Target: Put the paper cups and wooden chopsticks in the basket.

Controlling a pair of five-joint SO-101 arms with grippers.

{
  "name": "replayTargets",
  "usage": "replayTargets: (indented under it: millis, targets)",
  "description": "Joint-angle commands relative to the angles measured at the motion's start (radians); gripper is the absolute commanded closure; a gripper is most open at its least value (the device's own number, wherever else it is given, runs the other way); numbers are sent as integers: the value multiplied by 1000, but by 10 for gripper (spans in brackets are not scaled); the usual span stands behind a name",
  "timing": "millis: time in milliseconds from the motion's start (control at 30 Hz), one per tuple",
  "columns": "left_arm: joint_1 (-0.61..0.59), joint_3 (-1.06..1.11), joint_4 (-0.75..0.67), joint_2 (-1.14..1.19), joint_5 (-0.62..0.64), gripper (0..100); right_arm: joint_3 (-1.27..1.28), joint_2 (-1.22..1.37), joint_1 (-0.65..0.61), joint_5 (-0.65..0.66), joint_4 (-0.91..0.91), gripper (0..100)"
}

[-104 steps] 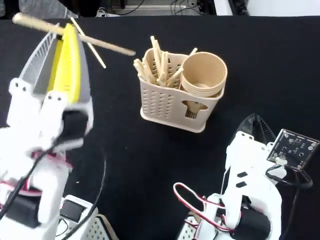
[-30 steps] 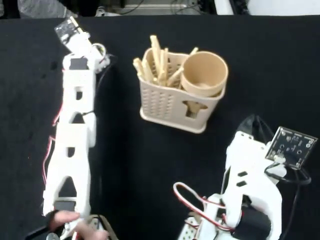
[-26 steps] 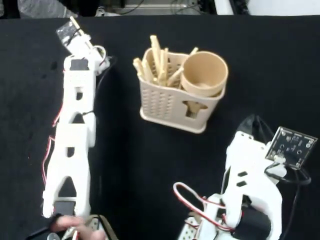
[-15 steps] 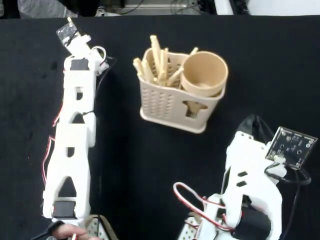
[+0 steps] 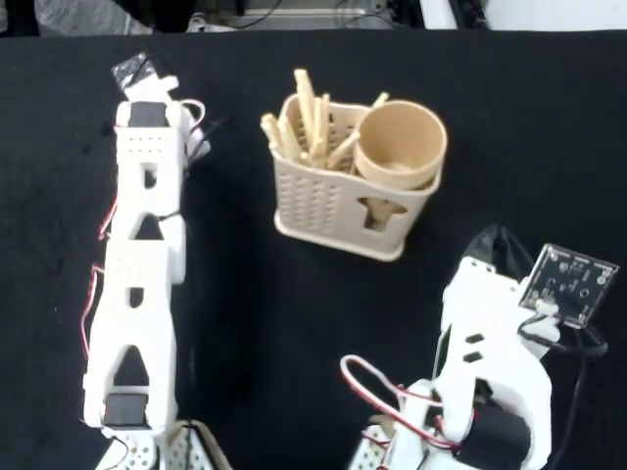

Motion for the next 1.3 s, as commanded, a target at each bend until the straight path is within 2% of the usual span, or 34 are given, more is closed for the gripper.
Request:
replayTargets:
  millis: [0, 167, 533, 800, 867, 967, 1133, 1200, 1267]
  targets:
    - [-2, 1, 110, -129, -120, 971, -2, -8, -12, 9, -18, 976]
    - [4, 300, 110, -259, -216, 971, -4, -8, -12, 9, -18, 976]
    - [35, 1259, 104, -951, -410, 971, -4, -8, -12, 9, -18, 976]
    - [31, 1788, 28, -1278, -601, 970, -4, -8, -12, 9, -18, 976]
    - [25, 1874, 11, -1338, -644, 967, -2, -8, -14, 8, -18, 976]
    - [30, 1954, 20, -1428, -667, 889, -2, -8, -14, 8, -18, 976]
    - [38, 1937, 23, -1590, -769, 766, -2, -8, -14, 8, -17, 976]
    - [36, 1910, -18, -1636, -772, 758, -2, -8, -14, 8, -17, 976]
    - [36, 1899, -118, -1662, -772, 758, -2, -8, -14, 8, -17, 976]
